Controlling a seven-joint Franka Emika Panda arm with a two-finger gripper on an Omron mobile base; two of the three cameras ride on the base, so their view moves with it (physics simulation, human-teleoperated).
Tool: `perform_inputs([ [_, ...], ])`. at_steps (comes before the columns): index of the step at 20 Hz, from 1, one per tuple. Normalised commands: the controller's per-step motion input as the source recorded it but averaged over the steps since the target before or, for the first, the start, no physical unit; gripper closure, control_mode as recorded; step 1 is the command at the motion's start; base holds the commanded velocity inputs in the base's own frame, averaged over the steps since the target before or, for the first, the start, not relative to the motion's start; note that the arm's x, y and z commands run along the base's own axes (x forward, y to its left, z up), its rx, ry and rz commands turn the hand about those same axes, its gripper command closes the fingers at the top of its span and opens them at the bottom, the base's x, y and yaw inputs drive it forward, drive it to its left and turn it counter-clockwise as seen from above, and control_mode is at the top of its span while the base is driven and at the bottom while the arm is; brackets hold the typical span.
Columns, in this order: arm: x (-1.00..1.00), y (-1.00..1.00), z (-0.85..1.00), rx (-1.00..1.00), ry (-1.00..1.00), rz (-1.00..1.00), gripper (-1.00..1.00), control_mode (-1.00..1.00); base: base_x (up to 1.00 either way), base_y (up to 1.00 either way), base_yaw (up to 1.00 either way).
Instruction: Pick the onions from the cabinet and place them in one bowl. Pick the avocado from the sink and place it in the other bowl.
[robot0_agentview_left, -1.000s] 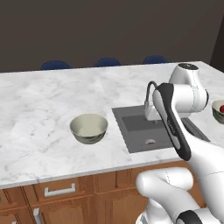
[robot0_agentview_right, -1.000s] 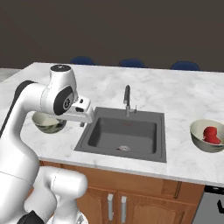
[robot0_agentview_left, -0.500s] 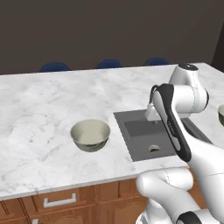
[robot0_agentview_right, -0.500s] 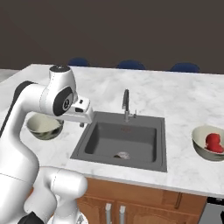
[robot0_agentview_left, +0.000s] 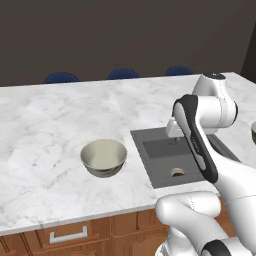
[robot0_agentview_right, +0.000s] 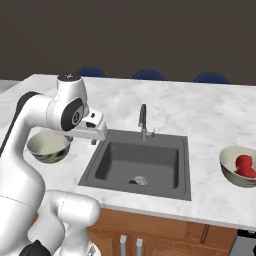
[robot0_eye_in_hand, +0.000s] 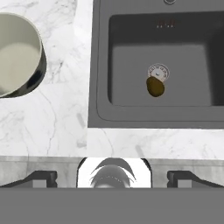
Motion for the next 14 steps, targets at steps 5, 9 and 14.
perform_inputs([
  [5,0.00,0.00,0.00,0.00,0.00,0.00,-1.00,-1.00,0.02,0.01,0.00],
  [9,0.00,0.00,0.00,0.00,0.00,0.00,-1.00,-1.00,0.00,0.00,0.00],
  [14,0.06,0.00,0.00,0.00,0.00,0.00,-1.00,-1.00,0.00,0.00,0.00],
])
